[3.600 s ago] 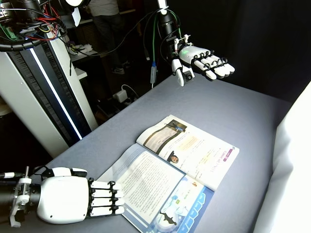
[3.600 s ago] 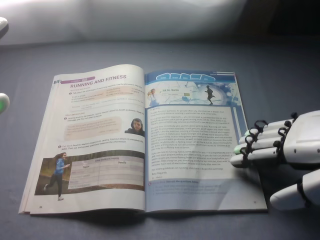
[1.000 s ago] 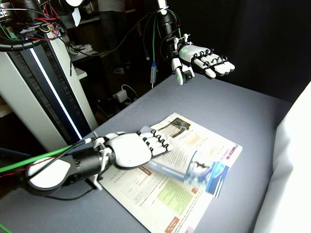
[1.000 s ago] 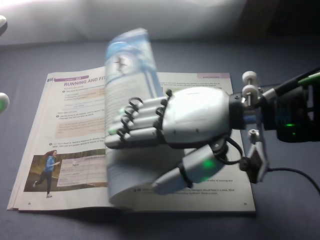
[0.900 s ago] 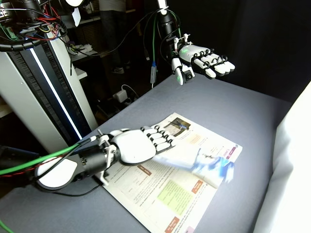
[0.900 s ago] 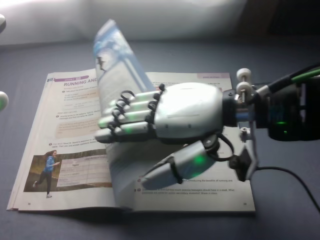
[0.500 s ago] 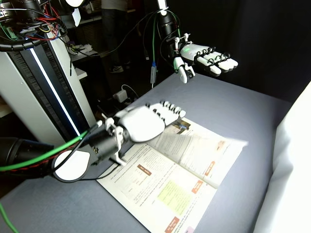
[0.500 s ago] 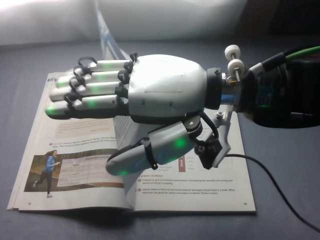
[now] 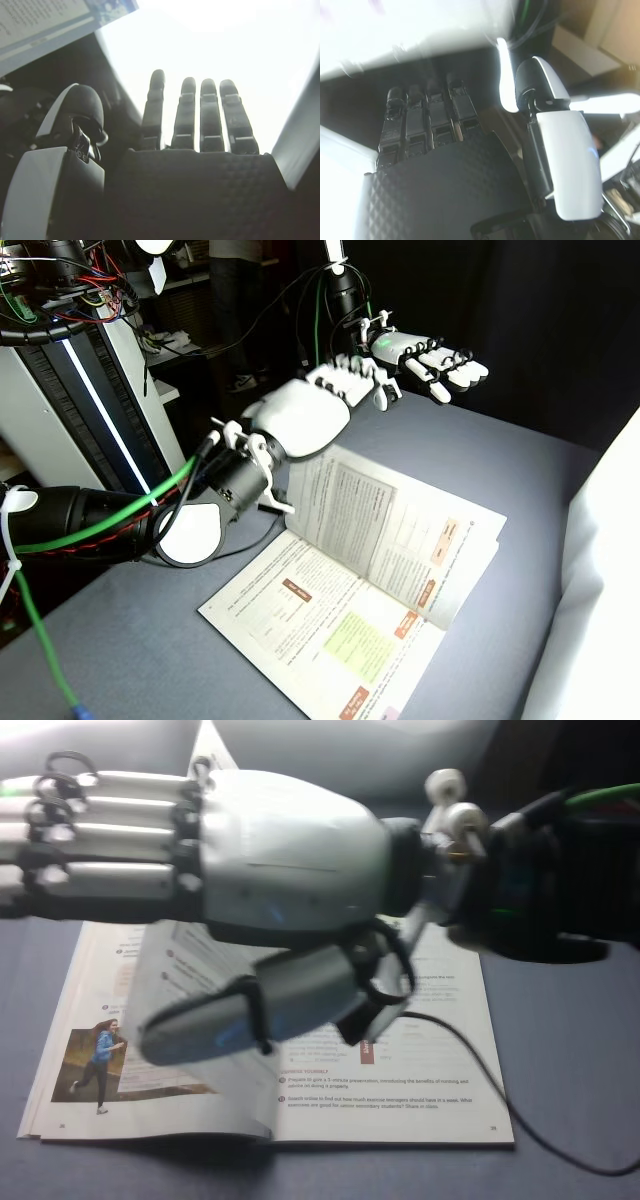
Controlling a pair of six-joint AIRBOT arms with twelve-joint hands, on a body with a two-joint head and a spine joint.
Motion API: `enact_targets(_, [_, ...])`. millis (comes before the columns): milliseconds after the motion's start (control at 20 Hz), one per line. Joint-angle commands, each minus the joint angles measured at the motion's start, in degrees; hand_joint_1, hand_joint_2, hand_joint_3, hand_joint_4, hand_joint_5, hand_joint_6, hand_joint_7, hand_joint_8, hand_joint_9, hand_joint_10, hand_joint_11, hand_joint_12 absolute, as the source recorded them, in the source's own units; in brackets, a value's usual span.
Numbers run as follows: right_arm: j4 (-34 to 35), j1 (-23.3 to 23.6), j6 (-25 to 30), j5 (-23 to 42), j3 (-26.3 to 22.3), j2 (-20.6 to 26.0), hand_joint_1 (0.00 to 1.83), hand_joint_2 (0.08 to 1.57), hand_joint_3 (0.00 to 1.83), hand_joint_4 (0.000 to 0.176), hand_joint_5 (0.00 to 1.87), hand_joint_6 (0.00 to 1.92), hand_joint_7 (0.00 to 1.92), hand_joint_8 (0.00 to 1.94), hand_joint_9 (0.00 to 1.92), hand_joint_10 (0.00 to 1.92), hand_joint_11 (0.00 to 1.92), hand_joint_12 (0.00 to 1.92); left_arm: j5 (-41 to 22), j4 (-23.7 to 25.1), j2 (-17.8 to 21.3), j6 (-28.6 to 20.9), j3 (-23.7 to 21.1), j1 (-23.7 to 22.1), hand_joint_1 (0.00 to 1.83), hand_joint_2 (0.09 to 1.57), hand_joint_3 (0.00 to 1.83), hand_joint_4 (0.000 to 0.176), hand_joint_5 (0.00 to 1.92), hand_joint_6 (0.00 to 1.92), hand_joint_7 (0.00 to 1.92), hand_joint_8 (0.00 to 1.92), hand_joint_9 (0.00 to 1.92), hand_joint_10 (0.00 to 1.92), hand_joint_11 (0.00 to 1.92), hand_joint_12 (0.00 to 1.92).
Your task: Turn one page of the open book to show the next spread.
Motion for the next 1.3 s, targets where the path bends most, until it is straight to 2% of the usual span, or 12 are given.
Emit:
enact_targets(0, [3.27, 0.54, -0.72, 6.07, -1.53, 1.41, 0.0, 1.27, 0.0, 0.0, 0.07, 0.01, 0.0, 0.0, 0.03, 0.01, 0.0, 0.16, -6.99, -0.91, 0.06, -0.23, -0.12, -0.34, 0.4, 1.38, 0.0, 0.147, 0.24, 0.02, 0.08, 0.01, 0.0, 0.0, 0.0, 0.0])
enact_targets(50, [2.55, 0.54, -1.07, 6.16, -2.81, 2.87, 0.0, 1.26, 0.0, 0.0, 0.05, 0.0, 0.0, 0.0, 0.0, 0.0, 0.0, 0.05, -6.99, -1.05, 0.05, -0.23, -0.24, -0.32, 0.02, 1.28, 0.03, 0.0, 0.26, 0.02, 0.25, 0.02, 0.26, 0.02, 0.21, 0.54])
enact_targets(100, [1.64, 0.54, -1.07, 6.35, -4.02, 4.4, 0.0, 1.27, 0.0, 0.0, 0.07, 0.01, 0.0, 0.0, 0.03, 0.01, 0.0, 0.16, -6.99, -1.13, 0.03, -0.22, -0.35, -0.32, 0.0, 1.51, 0.11, 0.0, 0.21, 0.0, 0.25, 0.0, 0.24, 0.0, 0.04, 0.74])
enact_targets(200, [-0.33, 0.53, 0.04, 6.34, -5.62, 6.68, 0.0, 1.25, 0.0, 0.0, 0.07, 0.01, 0.02, 0.0, 0.02, 0.01, 0.0, 0.07, -6.99, -1.23, 0.03, -0.22, -0.58, -0.31, 0.0, 1.48, 0.06, 0.0, 0.19, 0.0, 0.17, 0.01, 0.14, 0.01, 0.01, 0.59])
enact_targets(250, [-1.25, 0.52, 1.25, 6.31, -6.17, 7.74, 0.0, 1.27, 0.0, 0.0, 0.07, 0.01, 0.0, 0.0, 0.03, 0.01, 0.0, 0.16, -6.99, -1.23, 0.02, -0.22, -0.65, -0.3, 0.0, 1.41, 0.0, 0.078, 0.11, 0.01, 0.01, 0.0, 0.0, 0.0, 0.0, 0.38])
enact_targets(300, [-1.9, 0.52, 2.15, 6.23, -6.52, 7.77, 0.0, 1.27, 0.0, 0.0, 0.07, 0.01, 0.0, 0.0, 0.03, 0.01, 0.0, 0.21, -6.99, -1.25, -0.01, -0.21, -0.67, -0.3, 0.0, 1.4, 0.0, 0.073, 0.11, 0.0, 0.0, 0.0, 0.0, 0.0, 0.0, 0.36])
enact_targets(400, [-3.23, 0.47, 4.08, 5.75, -7.49, 8.75, 0.0, 1.27, 0.0, 0.0, 0.06, 0.02, 0.0, 0.0, 0.03, 0.01, 0.0, 0.18, -6.99, -1.3, -0.07, -0.21, -0.78, -0.3, 0.0, 1.4, 0.0, 0.0, 0.12, 0.0, 0.01, 0.0, 0.0, 0.0, 0.0, 0.25])
enact_targets(500, [-3.87, -1.09, 5.81, 4.68, -8.3, 10.68, 0.0, 1.26, 0.0, 0.0, 0.05, 0.0, 0.0, 0.0, 0.0, 0.0, 0.0, 0.05, -6.99, -1.11, -0.1, -0.21, -0.92, -0.18, 0.0, 1.41, 0.01, 0.003, 0.09, 0.0, 0.0, 0.0, 0.0, 0.0, 0.0, 0.01])
enact_targets(600, [-3.97, -2.49, 6.79, 3.05, -9.16, 13.64, 0.0, 1.27, 0.0, 0.0, 0.07, 0.01, 0.0, 0.0, 0.03, 0.01, 0.0, 0.22, -6.98, -0.64, -0.09, -0.22, -0.99, -0.15, 0.0, 1.43, 0.01, 0.0, 0.09, 0.0, 0.0, 0.0, 0.0, 0.0, 0.0, 0.0])
enact_targets(750, [-3.74, -4.25, 7.59, -0.91, -10.41, 18.07, 0.0, 1.27, 0.0, 0.0, 0.07, 0.02, 0.0, 0.0, 0.03, 0.01, 0.0, 0.2, -6.85, 0.42, -0.34, -0.24, -0.97, -0.15, 0.0, 1.42, 0.01, 0.0, 0.07, 0.0, 0.0, 0.0, 0.0, 0.0, 0.0, 0.0])
enact_targets(900, [-1.06, -6.89, 7.57, -3.91, -10.77, 21.28, 0.0, 1.26, 0.0, 0.0, 0.0, 0.0, 0.0, 0.0, 0.0, 0.0, 0.0, 0.0, -6.31, 1.66, -0.8, -0.47, -0.7, -0.17, 0.0, 1.41, 0.0, 0.0, 0.03, 0.0, 0.0, 0.0, 0.0, 0.0, 0.0, 0.0])
enact_targets(1250, [20.66, -18.34, -4.63, -4.56, -11.96, 27.21, 0.0, 1.23, 0.0, 0.0, 0.0, 0.0, 0.01, 0.0, 0.0, 0.0, 0.0, 0.0, -5.09, 4.06, -2.96, -1.9, 0.46, -1.12, 0.0, 1.37, 0.0, 0.0, 0.0, 0.0, 0.0, 0.0, 0.0, 0.0, 0.0, 0.0])
